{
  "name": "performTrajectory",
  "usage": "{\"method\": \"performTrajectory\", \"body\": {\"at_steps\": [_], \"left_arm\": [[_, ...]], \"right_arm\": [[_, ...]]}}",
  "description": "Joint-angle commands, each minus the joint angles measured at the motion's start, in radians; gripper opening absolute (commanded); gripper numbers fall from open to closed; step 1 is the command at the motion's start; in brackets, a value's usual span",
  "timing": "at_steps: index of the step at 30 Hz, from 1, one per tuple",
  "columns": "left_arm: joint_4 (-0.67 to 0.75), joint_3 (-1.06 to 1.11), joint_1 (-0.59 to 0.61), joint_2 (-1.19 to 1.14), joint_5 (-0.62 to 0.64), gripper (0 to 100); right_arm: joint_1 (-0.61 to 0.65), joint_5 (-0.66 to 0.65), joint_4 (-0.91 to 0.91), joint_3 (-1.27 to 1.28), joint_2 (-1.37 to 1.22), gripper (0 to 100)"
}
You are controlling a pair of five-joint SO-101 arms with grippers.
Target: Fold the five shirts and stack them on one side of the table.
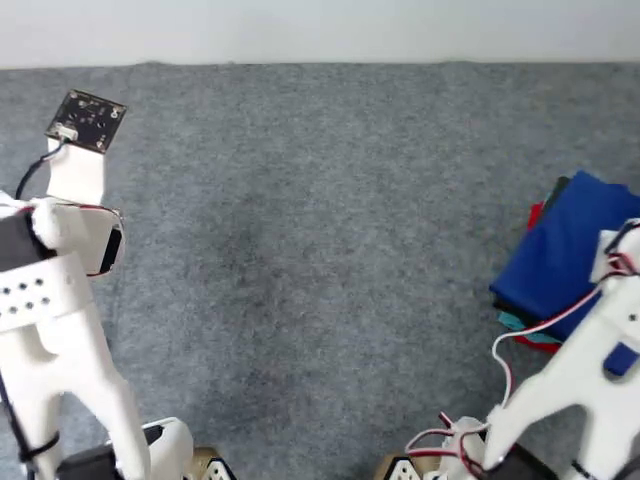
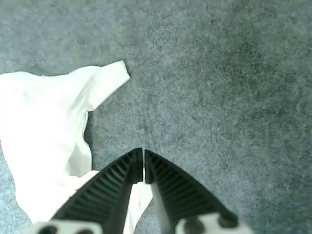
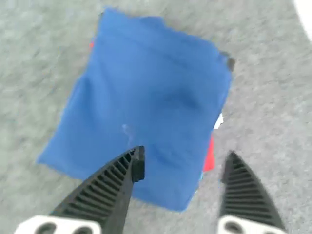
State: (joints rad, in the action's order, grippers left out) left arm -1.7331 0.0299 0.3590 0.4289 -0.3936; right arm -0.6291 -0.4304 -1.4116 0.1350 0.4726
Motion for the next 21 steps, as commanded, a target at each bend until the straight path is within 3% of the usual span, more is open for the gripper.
{"method": "performTrajectory", "body": {"at_steps": [1, 6, 10, 17, 21], "left_arm": [[-0.021, -0.002, 0.008, 0.077, -0.008, 1], [-0.021, 0.05, 0.017, 0.11, -0.008, 2], [-0.021, 0.094, 0.144, 0.1, -0.029, 2], [0.0, 0.243, 0.47, 0.032, -0.313, 14], [0.058, 0.308, 0.559, -0.023, -0.442, 20]], "right_arm": [[0.059, 0.005, -0.099, -0.052, 0.082, 2.4], [0.131, -0.009, -0.292, -0.021, 0.104, 2.9], [0.139, -0.009, -0.363, 0.026, 0.105, 1.0], [0.091, -0.009, -0.378, 0.115, 0.107, 1.0], [0.045, -0.009, -0.378, 0.14, 0.107, 1.0]]}}
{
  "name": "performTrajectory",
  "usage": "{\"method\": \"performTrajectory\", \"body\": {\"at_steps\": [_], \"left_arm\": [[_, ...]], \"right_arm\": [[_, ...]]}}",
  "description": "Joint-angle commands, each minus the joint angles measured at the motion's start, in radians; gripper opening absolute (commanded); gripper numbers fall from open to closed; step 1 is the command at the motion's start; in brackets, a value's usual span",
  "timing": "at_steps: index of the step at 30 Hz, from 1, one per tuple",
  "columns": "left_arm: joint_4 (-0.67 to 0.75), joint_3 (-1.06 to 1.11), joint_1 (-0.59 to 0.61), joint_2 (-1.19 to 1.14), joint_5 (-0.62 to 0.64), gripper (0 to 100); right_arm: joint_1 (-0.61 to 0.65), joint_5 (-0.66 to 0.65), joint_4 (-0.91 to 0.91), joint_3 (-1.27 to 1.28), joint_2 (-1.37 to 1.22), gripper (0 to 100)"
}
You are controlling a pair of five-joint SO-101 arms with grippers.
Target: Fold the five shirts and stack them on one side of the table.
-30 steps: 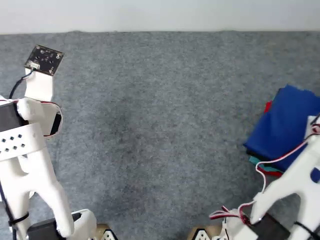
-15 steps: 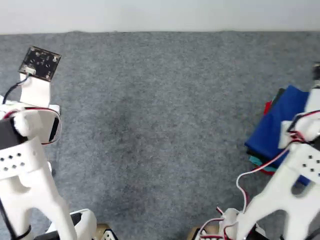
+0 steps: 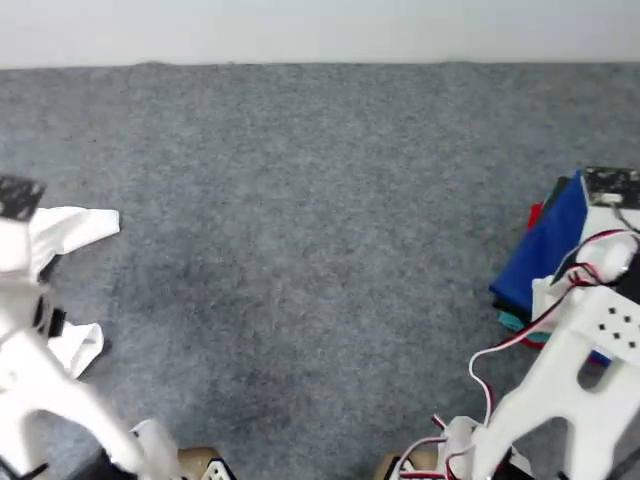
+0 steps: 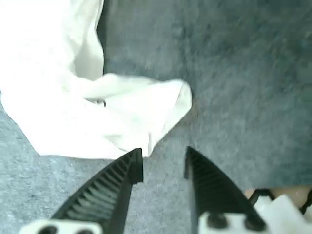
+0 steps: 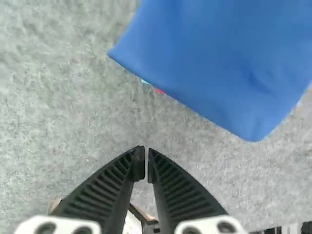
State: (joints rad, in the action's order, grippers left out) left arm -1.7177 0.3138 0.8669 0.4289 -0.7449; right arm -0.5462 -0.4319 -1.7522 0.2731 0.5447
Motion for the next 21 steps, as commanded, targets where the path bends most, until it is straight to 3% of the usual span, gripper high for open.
{"method": "performTrajectory", "body": {"at_steps": [1, 12, 21], "left_arm": [[0.064, 0.047, 0.051, -0.041, -0.114, 21], [0.318, 0.185, -0.077, -0.278, -0.14, 21], [0.479, 0.182, -0.173, -0.47, -0.041, 21]], "right_arm": [[-0.047, -0.008, -0.038, 0.008, 0.035, 1.0], [-0.087, -0.011, -0.038, 0.018, 0.15, 0.9], [-0.087, -0.014, -0.038, 0.02, 0.289, 1.0]]}}
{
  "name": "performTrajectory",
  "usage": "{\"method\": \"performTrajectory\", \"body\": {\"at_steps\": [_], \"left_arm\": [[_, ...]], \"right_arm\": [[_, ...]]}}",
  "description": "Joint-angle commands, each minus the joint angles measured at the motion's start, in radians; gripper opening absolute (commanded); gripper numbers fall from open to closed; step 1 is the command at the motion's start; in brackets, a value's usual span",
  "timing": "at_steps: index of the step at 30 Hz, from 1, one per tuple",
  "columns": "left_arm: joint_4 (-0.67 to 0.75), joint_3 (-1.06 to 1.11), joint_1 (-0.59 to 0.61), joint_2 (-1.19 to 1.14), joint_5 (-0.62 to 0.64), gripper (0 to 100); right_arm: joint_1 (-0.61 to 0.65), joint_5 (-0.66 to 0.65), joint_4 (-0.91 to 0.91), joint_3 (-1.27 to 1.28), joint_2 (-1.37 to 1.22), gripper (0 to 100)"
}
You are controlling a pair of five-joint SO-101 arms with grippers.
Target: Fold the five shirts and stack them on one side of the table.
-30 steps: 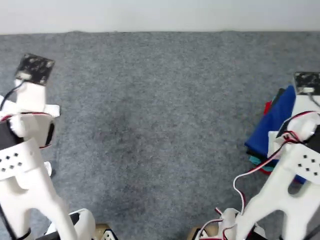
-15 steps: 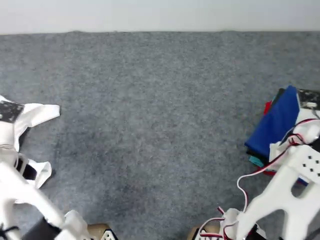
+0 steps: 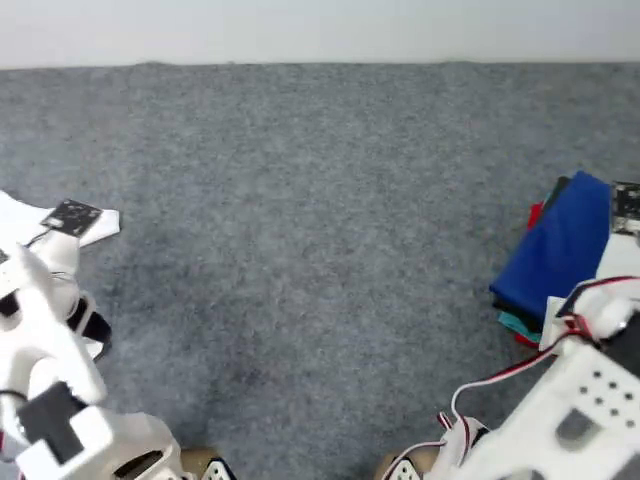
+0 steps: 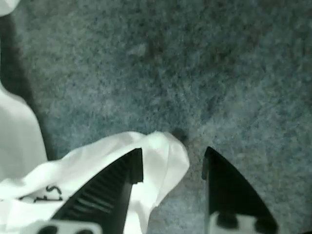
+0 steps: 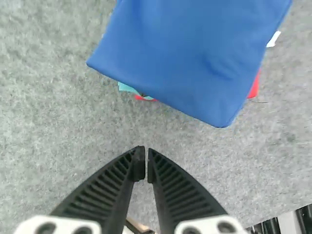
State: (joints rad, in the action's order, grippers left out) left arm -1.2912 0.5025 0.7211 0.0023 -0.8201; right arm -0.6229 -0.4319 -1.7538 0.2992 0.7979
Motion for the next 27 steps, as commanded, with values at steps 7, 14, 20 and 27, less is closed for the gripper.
{"method": "performTrajectory", "body": {"at_steps": [7, 14, 20, 27], "left_arm": [[0.098, -0.028, -0.029, -0.149, 0.064, 6], [0.034, -0.039, -0.034, -0.063, 0.066, 2], [-0.025, -0.059, -0.135, 0.166, 0.086, 1], [-0.032, -0.286, -0.377, 0.431, 0.328, 1]], "right_arm": [[-0.015, -0.015, -0.036, 0.043, 0.044, 1.0], [-0.015, -0.015, -0.036, 0.078, 0.044, 1.0], [-0.013, -0.015, -0.036, 0.078, 0.044, 1.0], [-0.015, -0.014, -0.036, 0.078, 0.044, 1.0]]}}
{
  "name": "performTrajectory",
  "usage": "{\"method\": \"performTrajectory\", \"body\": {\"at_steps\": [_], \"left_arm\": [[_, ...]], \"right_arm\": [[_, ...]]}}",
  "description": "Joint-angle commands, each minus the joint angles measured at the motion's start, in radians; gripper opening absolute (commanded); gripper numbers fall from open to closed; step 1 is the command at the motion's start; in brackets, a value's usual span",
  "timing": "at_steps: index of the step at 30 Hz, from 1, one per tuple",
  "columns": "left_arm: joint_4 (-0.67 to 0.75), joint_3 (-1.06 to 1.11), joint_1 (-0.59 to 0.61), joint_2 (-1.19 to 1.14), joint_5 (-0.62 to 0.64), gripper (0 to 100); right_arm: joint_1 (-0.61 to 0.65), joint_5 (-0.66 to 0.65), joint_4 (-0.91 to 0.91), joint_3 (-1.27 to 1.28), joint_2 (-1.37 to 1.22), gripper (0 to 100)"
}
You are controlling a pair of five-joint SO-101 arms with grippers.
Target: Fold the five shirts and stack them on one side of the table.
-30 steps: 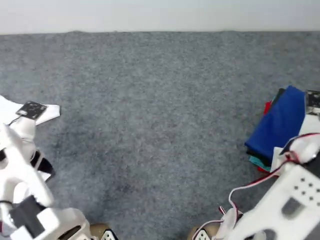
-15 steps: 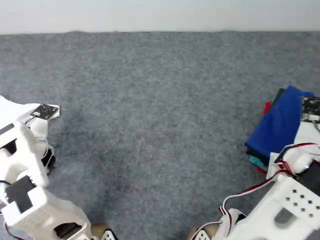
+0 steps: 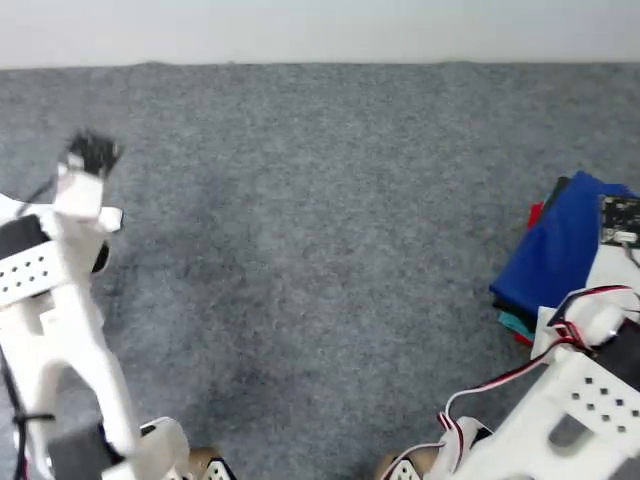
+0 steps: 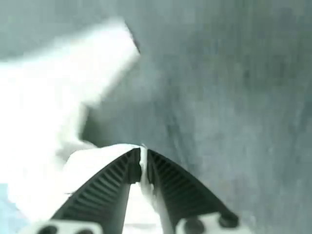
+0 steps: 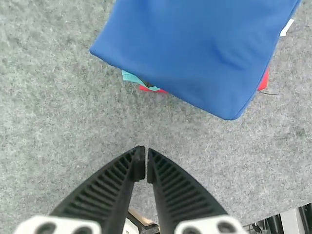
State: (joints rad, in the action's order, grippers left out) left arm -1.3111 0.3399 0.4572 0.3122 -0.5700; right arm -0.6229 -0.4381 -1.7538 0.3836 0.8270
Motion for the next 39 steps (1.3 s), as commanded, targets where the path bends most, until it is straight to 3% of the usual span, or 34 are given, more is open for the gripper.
{"method": "performTrajectory", "body": {"at_steps": [1, 11, 21, 30, 34, 39], "left_arm": [[-0.014, -0.163, -0.163, 0.141, 0.098, 1], [0.018, -0.555, -0.615, 0.169, 0.207, 1], [0.13, -0.61, -0.859, 0.133, 0.207, 1], [0.19, -0.685, -0.956, 0.071, 0.209, 1], [0.176, -0.863, -0.959, 0.075, 0.209, 1], [0.058, -1.168, -0.953, 0.068, 0.201, 1]], "right_arm": [[-0.015, -0.008, -0.036, -0.006, 0.015, 1.0], [-0.015, -0.008, -0.036, -0.005, 0.015, 1.0], [-0.013, -0.008, -0.036, -0.005, 0.015, 1.0], [-0.015, -0.008, -0.036, 0.012, 0.015, 1.0], [-0.015, -0.008, -0.036, 0.068, 0.015, 1.0], [-0.01, -0.008, -0.033, 0.115, 0.015, 1.0]]}}
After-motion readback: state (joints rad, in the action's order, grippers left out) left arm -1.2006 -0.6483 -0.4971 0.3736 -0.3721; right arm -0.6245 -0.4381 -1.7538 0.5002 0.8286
